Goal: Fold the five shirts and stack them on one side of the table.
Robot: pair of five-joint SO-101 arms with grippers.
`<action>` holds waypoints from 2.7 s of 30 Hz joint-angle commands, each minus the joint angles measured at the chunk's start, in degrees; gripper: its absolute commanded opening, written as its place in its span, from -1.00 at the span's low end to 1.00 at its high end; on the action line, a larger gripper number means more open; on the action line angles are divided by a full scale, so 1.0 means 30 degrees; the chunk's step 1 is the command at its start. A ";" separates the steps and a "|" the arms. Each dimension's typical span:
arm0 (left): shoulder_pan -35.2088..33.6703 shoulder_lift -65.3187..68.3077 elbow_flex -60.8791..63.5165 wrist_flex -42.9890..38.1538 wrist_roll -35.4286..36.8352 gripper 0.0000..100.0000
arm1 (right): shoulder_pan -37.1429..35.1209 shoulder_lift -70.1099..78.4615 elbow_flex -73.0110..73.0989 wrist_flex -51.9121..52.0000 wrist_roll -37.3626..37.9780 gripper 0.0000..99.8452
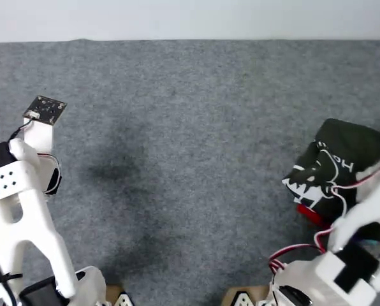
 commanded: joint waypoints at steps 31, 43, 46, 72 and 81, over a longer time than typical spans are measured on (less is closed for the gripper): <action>0.0059 -0.0147 -0.0630 0.0879 0.0029 -0.99 | -0.2857 0.1333 -0.2520 -0.9597 0.0176 -0.98; 0.0059 -0.0176 -0.0718 0.1670 0.0000 -0.99 | -0.5201 0.0015 -0.1817 -0.3912 -0.1963 -0.98; 0.0059 -0.0176 -0.0718 0.1670 0.0029 -0.99 | -0.5817 0.2212 -0.0234 -0.6667 -0.1993 -0.98; 0.0147 -0.0176 -0.0659 0.1670 0.0029 -0.99 | 0.1714 0.2593 -0.0381 -0.7692 0.1963 -0.98; 0.0147 -0.0147 -0.0747 0.1582 -0.0088 -0.99 | 0.0982 0.1451 -0.3663 -0.6491 0.1934 -0.98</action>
